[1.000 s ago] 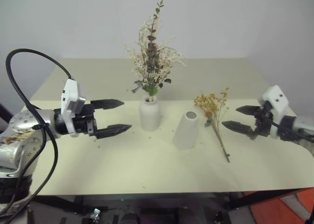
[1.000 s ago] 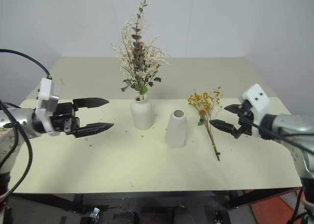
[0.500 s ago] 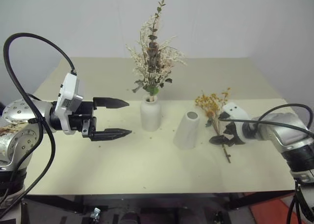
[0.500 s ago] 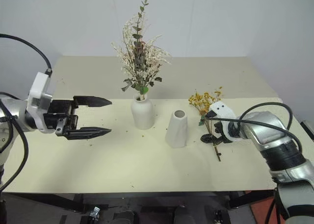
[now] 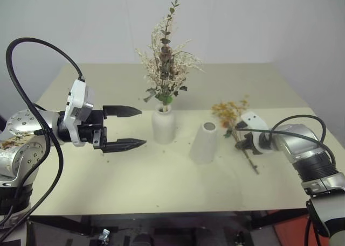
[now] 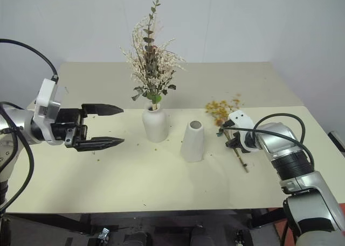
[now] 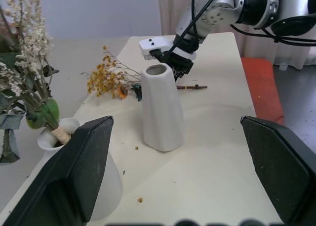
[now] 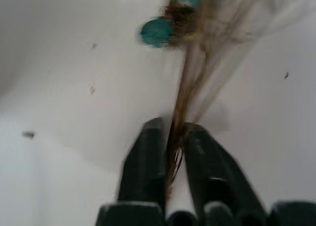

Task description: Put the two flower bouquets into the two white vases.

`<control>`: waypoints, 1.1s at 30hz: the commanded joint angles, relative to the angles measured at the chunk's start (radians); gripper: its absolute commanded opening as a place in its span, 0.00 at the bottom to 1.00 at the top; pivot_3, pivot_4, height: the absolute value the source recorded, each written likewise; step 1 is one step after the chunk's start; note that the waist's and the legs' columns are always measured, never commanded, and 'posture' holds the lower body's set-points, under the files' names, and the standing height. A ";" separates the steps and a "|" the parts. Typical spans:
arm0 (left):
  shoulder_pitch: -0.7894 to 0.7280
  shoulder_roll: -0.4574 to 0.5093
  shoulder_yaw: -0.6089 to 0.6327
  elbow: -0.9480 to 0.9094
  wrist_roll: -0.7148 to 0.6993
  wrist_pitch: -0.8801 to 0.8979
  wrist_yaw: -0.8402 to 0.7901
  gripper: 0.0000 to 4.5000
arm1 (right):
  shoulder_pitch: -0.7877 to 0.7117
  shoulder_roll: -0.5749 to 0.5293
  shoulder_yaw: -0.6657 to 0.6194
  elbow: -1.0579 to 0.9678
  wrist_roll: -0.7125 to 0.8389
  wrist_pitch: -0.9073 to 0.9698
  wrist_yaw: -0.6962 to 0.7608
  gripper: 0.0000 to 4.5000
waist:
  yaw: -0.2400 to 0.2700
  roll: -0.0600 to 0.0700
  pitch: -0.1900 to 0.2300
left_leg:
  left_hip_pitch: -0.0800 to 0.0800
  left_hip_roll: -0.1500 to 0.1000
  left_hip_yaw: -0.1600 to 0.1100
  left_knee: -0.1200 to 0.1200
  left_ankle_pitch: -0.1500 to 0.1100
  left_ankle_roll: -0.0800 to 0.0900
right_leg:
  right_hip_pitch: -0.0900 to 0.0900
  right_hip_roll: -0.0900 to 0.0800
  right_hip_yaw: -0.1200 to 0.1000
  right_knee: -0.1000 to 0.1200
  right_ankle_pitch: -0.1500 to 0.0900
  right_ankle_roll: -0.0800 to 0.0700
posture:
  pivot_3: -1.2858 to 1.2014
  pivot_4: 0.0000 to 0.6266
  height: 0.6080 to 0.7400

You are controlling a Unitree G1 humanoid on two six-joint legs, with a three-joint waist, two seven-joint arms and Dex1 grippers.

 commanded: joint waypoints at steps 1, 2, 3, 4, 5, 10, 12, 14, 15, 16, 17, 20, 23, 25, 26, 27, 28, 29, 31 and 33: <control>-0.033 -0.013 0.008 0.012 0.009 -0.025 0.029 1.00 | -0.021 0.054 -0.159 -0.002 -0.020 0.016 -0.134 0.00 | 0.000 0.000 0.000 | 0.000 0.000 0.000 0.000 0.000 0.000 | 0.000 0.000 0.000 0.000 0.000 0.000 | 0.52 0.24 1.00; -0.033 -0.018 0.008 0.014 0.013 -0.029 0.036 1.00 | -0.019 0.077 -0.207 -0.005 -0.021 0.021 -0.173 0.00 | 0.000 0.000 0.000 | 0.000 0.000 0.000 0.000 0.000 0.000 | 0.000 0.000 0.000 0.000 0.000 0.000 | 0.52 0.24 1.00; -0.034 -0.025 0.009 0.016 0.013 -0.026 0.046 1.00 | -0.019 0.106 -0.267 -0.018 -0.023 0.028 -0.223 0.00 | 0.000 0.000 0.000 | 0.000 0.000 0.000 0.000 0.000 0.000 | 0.000 0.000 0.000 0.000 0.000 0.000 | 0.52 0.24 1.00; -0.035 -0.035 0.012 0.018 0.016 -0.030 0.058 1.00 | -0.015 0.132 -0.326 -0.045 -0.023 0.026 -0.271 0.00 | 0.001 0.000 0.000 | 0.000 0.000 0.000 0.000 0.000 0.000 | 0.000 0.000 0.000 0.000 0.000 0.000 | 0.52 0.24 1.00; -0.038 -0.045 0.014 0.020 0.019 -0.028 0.079 1.00 | -0.011 0.162 -0.388 -0.080 -0.019 0.017 -0.316 0.00 | 0.002 0.000 0.000 | 0.000 0.000 0.000 0.000 0.000 0.000 | 0.000 0.000 0.000 0.000 0.000 0.000 | 0.52 0.24 1.00; -0.041 -0.057 0.021 0.030 0.009 -0.024 0.091 1.00 | 0.052 0.285 -0.587 -0.320 0.041 -0.220 -0.382 0.00 | 0.003 0.000 0.000 | -0.001 0.000 -0.001 0.000 0.000 0.000 | -0.001 0.000 0.000 0.000 0.000 0.000 | 0.52 0.24 1.00; -0.037 -0.055 0.020 0.034 0.008 -0.025 0.085 1.00 | 0.066 0.337 -0.640 -0.388 0.085 -0.338 -0.374 0.00 | 0.001 0.000 0.000 | -0.001 0.000 -0.001 -0.001 0.000 0.000 | 0.000 0.000 0.000 0.000 0.000 0.000 | 0.52 0.24 1.00; -0.036 -0.056 0.017 0.038 0.010 -0.029 0.081 1.00 | 0.043 0.388 -0.720 -0.429 0.220 -0.372 -0.318 0.00 | -0.003 0.001 0.000 | 0.000 0.000 0.000 -0.001 0.000 0.000 | 0.000 0.000 0.000 0.000 0.000 0.000 | 0.52 0.24 1.00; -0.036 -0.057 0.015 0.039 0.010 -0.030 0.079 1.00 | 0.039 0.400 -0.731 -0.448 0.262 -0.397 -0.287 0.00 | -0.003 0.001 0.000 | 0.000 0.000 0.000 -0.001 0.000 0.000 | 0.000 0.000 0.000 0.001 0.000 0.000 | 0.52 0.24 1.00; -0.036 -0.057 0.014 0.040 0.009 -0.030 0.077 1.00 | 0.039 0.407 -0.730 -0.468 0.295 -0.414 -0.262 0.00 | -0.003 0.001 0.000 | 0.001 0.000 -0.001 -0.001 0.000 0.000 | 0.000 0.000 0.000 0.001 0.000 0.000 | 0.52 0.24 1.00; -0.036 -0.057 0.013 0.040 0.009 -0.031 0.076 1.00 | 0.044 0.410 -0.721 -0.487 0.321 -0.430 -0.237 0.00 | -0.004 0.001 0.001 | 0.001 0.000 0.000 -0.001 0.000 0.000 | 0.001 0.000 0.000 0.001 0.000 0.000 | 0.52 0.24 1.00; -0.031 -0.057 0.013 0.035 0.008 -0.030 0.075 1.00 | 0.069 0.415 -0.692 -0.542 0.396 -0.455 -0.176 0.00 | -0.010 0.001 0.001 | 0.001 0.001 -0.001 -0.001 0.000 0.000 | 0.001 0.000 0.000 0.001 0.000 0.000 | 0.52 0.24 1.00; -0.028 -0.055 0.015 0.031 0.007 -0.028 0.074 1.00 | 0.107 0.423 -0.658 -0.595 0.460 -0.461 -0.137 0.00 | -0.014 0.001 0.001 | 0.001 0.001 -0.001 -0.001 0.000 0.000 | 0.001 0.000 0.000 0.001 0.000 0.000 | 0.52 0.24 1.00; -0.027 -0.053 0.016 0.030 0.006 -0.027 0.072 1.00 | 0.138 0.434 -0.636 -0.618 0.483 -0.467 -0.135 0.00 | -0.016 0.001 0.001 | 0.001 0.001 -0.001 -0.001 0.000 0.000 | 0.001 0.000 0.000 0.001 0.000 0.000 | 0.52 0.24 1.00; -0.026 -0.052 0.016 0.030 0.006 -0.026 0.072 1.00 | 0.154 0.436 -0.621 -0.628 0.485 -0.475 -0.131 0.00 | -0.017 0.001 0.001 | 0.001 0.000 -0.001 -0.001 0.000 0.000 | 0.001 0.000 0.000 0.001 0.000 0.000 | 0.52 0.24 1.00; -0.026 -0.051 0.016 0.029 0.007 -0.026 0.071 1.00 | 0.172 0.438 -0.604 -0.642 0.486 -0.487 -0.122 0.00 | -0.017 0.001 0.001 | 0.001 0.000 -0.001 -0.001 0.000 0.000 | 0.001 0.000 0.000 0.001 0.000 0.000 | 0.52 0.24 1.00; -0.026 -0.051 0.015 0.029 0.007 -0.025 0.070 1.00 | 0.188 0.444 -0.587 -0.658 0.487 -0.495 -0.121 0.00 | -0.017 0.001 0.001 | 0.001 0.001 -0.001 -0.001 0.000 0.000 | 0.001 0.000 0.000 0.001 0.000 0.000 | 0.52 0.24 1.00; -0.026 -0.050 0.015 0.029 0.007 -0.025 0.069 1.00 | 0.199 0.448 -0.574 -0.670 0.490 -0.502 -0.122 0.00 | -0.018 0.001 0.001 | 0.001 0.001 -0.001 -0.001 0.000 0.000 | 0.001 0.000 0.000 0.001 0.000 0.000 | 0.52 0.24 1.00; -0.027 -0.049 0.013 0.030 0.009 -0.026 0.067 1.00 | 0.224 0.457 -0.550 -0.678 0.485 -0.529 -0.116 0.00 | -0.018 0.001 0.001 | 0.001 0.001 -0.001 -0.001 0.000 0.000 | 0.001 0.000 0.000 0.001 0.000 0.000 | 0.52 0.24 1.00; -0.028 -0.048 0.011 0.031 0.012 -0.028 0.064 1.00 | 0.242 0.461 -0.533 -0.670 0.471 -0.561 -0.110 0.00 | -0.019 0.001 0.001 | 0.001 0.001 -0.001 -0.001 0.000 0.000 | 0.001 0.000 0.000 0.001 0.000 0.000 | 0.52 0.24 1.00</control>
